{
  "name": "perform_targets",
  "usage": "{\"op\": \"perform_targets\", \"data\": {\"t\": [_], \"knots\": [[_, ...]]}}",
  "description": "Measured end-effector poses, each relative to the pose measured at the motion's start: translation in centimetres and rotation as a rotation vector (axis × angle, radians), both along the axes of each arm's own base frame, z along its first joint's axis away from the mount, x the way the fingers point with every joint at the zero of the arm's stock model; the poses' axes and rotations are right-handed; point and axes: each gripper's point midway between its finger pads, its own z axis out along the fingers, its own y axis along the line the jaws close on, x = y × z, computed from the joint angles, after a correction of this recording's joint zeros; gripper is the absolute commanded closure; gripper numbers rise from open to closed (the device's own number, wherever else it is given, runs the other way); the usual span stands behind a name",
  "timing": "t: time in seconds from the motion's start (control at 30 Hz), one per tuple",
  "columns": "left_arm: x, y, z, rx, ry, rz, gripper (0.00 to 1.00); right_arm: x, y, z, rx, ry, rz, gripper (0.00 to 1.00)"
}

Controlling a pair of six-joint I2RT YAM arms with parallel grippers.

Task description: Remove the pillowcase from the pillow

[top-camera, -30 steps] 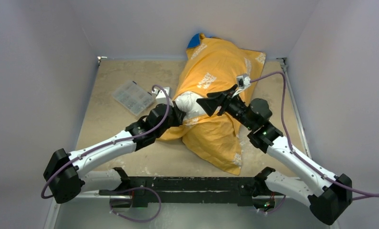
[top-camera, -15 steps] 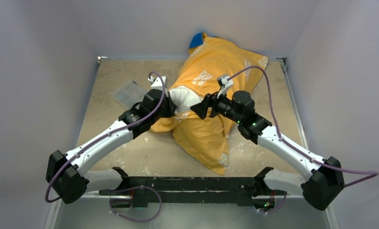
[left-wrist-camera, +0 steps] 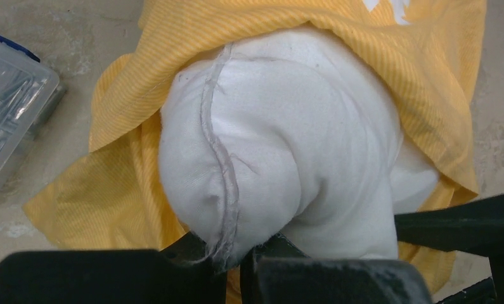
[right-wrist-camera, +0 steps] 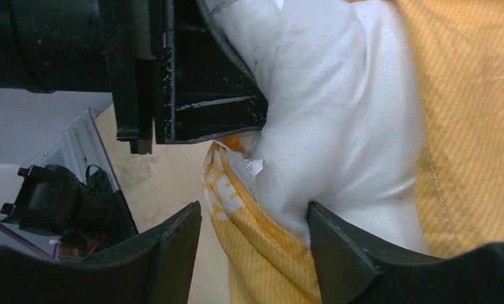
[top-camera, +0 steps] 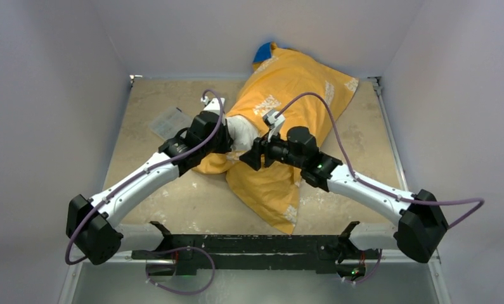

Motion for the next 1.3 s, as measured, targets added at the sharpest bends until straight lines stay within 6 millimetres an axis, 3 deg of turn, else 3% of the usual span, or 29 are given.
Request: {"op": "perform_targets", "data": {"t": [0.13, 0.27, 0.33, 0.43, 0.53, 0.77, 0.9, 1.17, 1.3], "knots": [[0.1, 0.6, -0.9, 0.039, 0.035, 0.008, 1.0, -0.9, 1.7, -1.1, -0.037, -0.005, 0.024, 0.72], [0.4, 0.5, -0.9, 0.048, 0.047, 0.012, 1.0, -2.1, 3.0, -1.7, -0.052, -0.004, 0.034, 0.81], [0.6, 0.4, -0.6, 0.041, 0.045, 0.013, 1.0, -3.1, 3.7, -2.0, -0.052, 0.008, 0.048, 0.82], [1.4, -0.7, 1.2, -0.01, 0.007, -0.001, 1.0, -6.5, 5.5, -3.1, -0.069, 0.051, 0.131, 0.82], [1.6, -1.3, 2.2, -0.036, -0.009, -0.016, 1.0, -7.7, 5.6, -4.1, -0.086, 0.077, 0.144, 0.83], [1.8, -2.4, 2.8, -0.059, -0.001, -0.05, 1.0, -7.6, 4.3, -4.9, -0.083, 0.11, 0.064, 0.87], [1.7, -2.7, 3.5, -0.082, -0.002, -0.061, 1.0, -7.4, 3.9, -5.0, -0.066, 0.116, 0.023, 0.99], [2.6, -3.3, 6.2, -0.139, 0.016, -0.076, 1.0, -7.3, 4.5, -11.9, -0.124, 0.244, -0.02, 1.0], [3.7, -3.2, 7.5, -0.161, 0.035, -0.068, 1.0, -6.8, 5.3, -12.2, -0.089, 0.259, -0.048, 1.0]]}}
